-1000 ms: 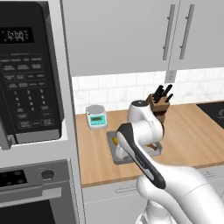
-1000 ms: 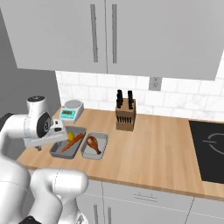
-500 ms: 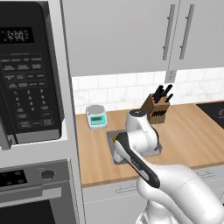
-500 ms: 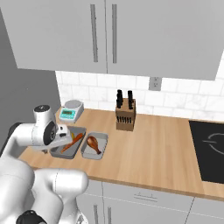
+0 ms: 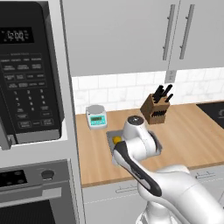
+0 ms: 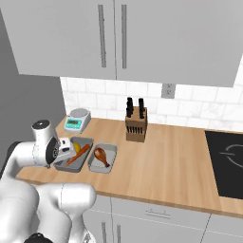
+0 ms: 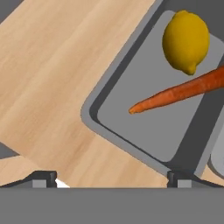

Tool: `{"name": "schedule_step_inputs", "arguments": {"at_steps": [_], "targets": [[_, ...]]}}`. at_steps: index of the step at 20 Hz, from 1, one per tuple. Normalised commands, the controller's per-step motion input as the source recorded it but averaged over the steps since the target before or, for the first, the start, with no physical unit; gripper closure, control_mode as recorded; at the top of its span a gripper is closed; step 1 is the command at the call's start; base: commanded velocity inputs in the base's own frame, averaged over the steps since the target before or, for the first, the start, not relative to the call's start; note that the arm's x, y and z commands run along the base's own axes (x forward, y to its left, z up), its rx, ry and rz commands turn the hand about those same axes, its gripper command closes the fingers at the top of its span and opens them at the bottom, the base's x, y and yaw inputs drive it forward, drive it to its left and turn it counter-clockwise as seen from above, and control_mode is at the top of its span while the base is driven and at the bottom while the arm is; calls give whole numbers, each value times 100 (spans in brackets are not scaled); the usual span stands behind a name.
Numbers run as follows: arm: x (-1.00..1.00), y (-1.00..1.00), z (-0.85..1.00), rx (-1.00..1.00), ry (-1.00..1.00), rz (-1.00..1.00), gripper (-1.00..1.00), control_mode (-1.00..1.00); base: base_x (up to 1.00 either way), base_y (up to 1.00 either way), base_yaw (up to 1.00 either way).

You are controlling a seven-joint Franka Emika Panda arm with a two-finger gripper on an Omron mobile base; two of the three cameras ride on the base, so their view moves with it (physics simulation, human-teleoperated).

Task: Take the meat container that has the chicken drumstick and place it on the second highest rack of the freezer. Then take the vegetable container that has the lemon and carrot and place it on the highest rack of the freezer.

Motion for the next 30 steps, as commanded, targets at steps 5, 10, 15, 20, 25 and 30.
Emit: {"name": "schedule_step_inputs", "arguments": {"at_steps": [5,10,15,20,25,30], "targets": [[16,0,-17,0,0,7,-100,-100,0,0,0],[14,0,-30,0,0,0,-100,-100,0,0,0],[0,-7,-35,0,0,0,-100,-100,0,0,0],[0,-15,-35,0,-1,0,-100,-100,0,0,0],[0,-18,-37,0,-2,0,-100,-100,0,0,0],[0,-17,-39,0,-3,0,-100,-100,0,0,0]]}}
